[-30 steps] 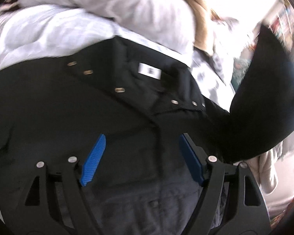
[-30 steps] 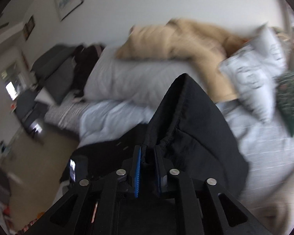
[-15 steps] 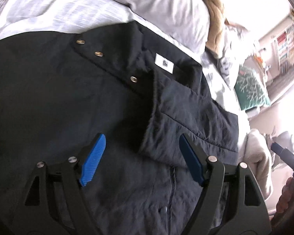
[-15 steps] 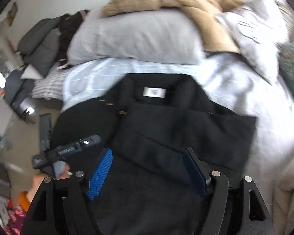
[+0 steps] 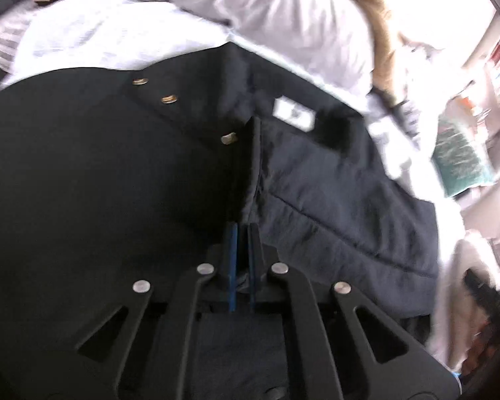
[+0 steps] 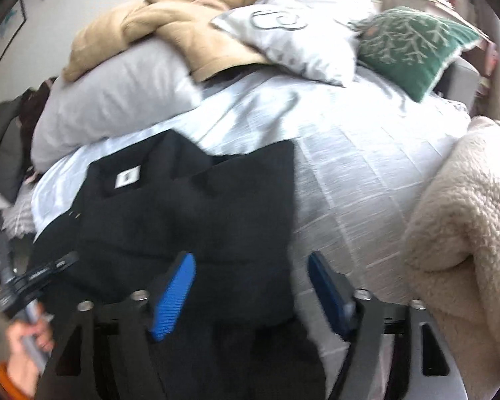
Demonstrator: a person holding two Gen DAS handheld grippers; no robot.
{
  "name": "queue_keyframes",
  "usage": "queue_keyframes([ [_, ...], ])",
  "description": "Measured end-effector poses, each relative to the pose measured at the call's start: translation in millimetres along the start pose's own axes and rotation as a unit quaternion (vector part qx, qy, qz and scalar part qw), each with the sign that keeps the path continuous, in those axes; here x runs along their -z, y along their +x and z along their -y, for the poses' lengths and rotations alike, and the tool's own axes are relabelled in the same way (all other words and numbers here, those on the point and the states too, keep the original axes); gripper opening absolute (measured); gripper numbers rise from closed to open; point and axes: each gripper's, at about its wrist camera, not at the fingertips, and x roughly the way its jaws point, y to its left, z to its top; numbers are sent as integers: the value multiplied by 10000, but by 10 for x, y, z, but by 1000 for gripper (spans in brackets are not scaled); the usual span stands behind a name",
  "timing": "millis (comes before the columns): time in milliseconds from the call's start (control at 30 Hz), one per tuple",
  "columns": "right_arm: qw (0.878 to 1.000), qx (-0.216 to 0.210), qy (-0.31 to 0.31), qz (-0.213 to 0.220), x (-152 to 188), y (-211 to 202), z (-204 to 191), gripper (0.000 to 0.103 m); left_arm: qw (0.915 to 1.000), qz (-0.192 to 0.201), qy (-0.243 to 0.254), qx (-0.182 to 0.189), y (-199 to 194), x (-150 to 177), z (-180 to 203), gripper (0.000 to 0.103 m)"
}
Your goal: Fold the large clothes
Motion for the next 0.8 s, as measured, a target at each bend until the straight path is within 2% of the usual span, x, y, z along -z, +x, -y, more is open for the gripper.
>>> queue_keyframes([
  [67, 9999, -38, 137, 51, -3, 84, 73, 54, 9985, -481, 192, -197, 135, 75, -8, 8],
  [100, 9998, -26, 192, 63, -9, 129, 95, 50, 9979, -514, 282, -271, 153, 88, 0, 12],
  [200, 9998, -2, 128, 136, -38, 255, 34, 38, 9969, -70, 515, -592, -7, 34, 89, 17],
  [233, 9998, -7, 41, 196, -52, 282, -23, 32, 9961, 157, 597, -627, -86, -8, 138, 21],
  [267, 9997, -12, -27, 240, -57, 299, -65, 30, 9946, 449, 691, -631, -178, -40, 197, 30],
  [300, 9996, -14, -99, 283, -72, 331, -114, 27, 9930, 691, 753, -584, -231, -65, 233, 38],
  [367, 9991, -54, -206, 361, -89, 432, -207, 25, 9900, 1057, 894, -282, -293, -98, 315, 44],
  [433, 9991, -53, -268, 335, -100, 566, -266, 24, 9902, 916, 1048, 67, -174, -87, 362, 44],
  [467, 9992, -21, -274, 295, -94, 650, -279, 24, 9909, 771, 1105, 76, -65, -76, 378, 44],
  [567, 9996, 165, -247, 20, -32, 909, -262, 23, 9941, 154, 1066, -161, 331, 29, 254, 44],
  [600, 9994, 250, -235, -105, -3, 991, -237, 20, 9948, 58, 1003, -133, 412, 66, 182, 46],
  [633, 9989, 328, -244, -218, 35, 1077, -203, 16, 9948, 176, 1006, -65, 417, 100, 132, 48],
  [667, 9987, 344, -273, -270, 72, 1145, -177, 15, 9940, 156, 1069, -155, 418, 109, 122, 52],
  [700, 9986, 357, -297, -267, 101, 1168, -162, 15, 9938, 100, 1095, -164, 406, 98, 123, 52],
  [767, 9978, 436, -393, -319, 72, 1118, -223, 19, 9936, -5, 1080, -320, 331, 83, 117, 59],
  [800, 9979, 377, -371, -368, 43, 1058, -260, 26, 9935, -41, 1057, -424, 294, 73, 114, 64],
])
